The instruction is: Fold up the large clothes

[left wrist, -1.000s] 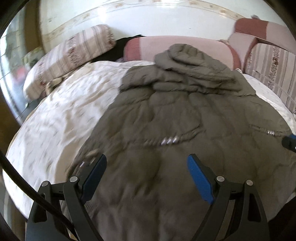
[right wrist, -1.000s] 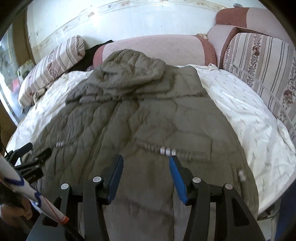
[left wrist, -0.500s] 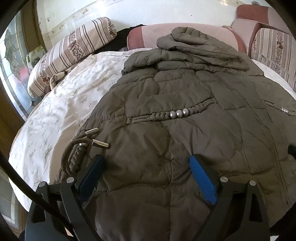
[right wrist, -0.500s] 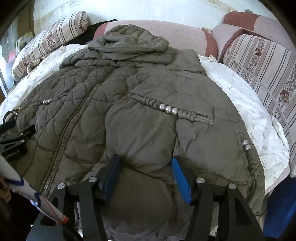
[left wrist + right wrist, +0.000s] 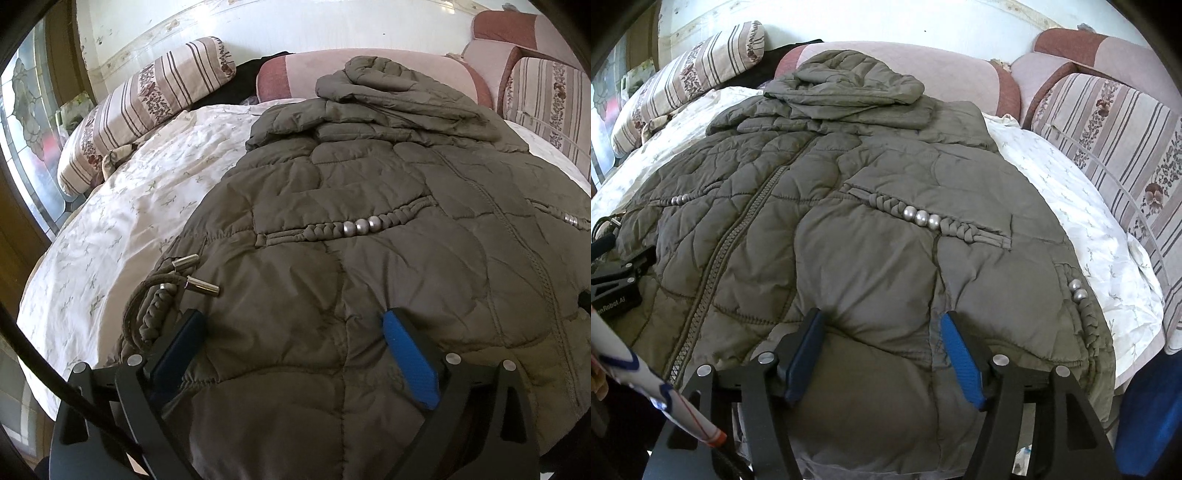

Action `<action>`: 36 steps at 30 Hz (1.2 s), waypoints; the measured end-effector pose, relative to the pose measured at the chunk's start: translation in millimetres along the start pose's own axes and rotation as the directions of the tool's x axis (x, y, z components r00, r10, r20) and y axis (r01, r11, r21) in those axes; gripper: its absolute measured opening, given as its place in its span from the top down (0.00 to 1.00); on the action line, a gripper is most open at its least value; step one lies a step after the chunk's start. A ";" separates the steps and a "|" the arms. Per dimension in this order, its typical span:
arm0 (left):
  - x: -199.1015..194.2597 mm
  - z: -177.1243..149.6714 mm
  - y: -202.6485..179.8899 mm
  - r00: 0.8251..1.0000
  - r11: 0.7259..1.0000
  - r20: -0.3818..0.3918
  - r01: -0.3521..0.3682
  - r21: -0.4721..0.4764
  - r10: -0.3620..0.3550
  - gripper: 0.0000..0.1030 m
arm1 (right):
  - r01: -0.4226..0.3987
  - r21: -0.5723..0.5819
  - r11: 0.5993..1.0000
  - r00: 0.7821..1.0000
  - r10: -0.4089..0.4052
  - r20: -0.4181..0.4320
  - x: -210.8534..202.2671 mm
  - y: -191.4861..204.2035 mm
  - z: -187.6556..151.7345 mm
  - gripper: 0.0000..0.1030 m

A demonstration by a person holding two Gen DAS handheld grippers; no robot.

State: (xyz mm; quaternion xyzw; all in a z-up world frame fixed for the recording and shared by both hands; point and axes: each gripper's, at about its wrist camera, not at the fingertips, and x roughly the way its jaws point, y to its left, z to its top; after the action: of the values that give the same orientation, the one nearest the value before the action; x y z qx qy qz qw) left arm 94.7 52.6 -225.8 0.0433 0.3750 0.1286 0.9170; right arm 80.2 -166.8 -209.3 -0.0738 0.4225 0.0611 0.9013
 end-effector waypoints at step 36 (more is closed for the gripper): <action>-6.3 -17.0 5.4 0.997 1.000 0.080 -0.003 -0.029 0.005 0.00 | 0.027 -0.066 0.997 0.995 -0.020 0.101 -7.7 -4.0 -17.7 0.20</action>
State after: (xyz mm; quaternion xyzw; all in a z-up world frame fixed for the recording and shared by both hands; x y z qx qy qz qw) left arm 77.4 55.8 -232.7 0.0362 0.3359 0.1340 0.9316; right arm 62.7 -174.3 -214.2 -0.1057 0.3734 0.0683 0.9191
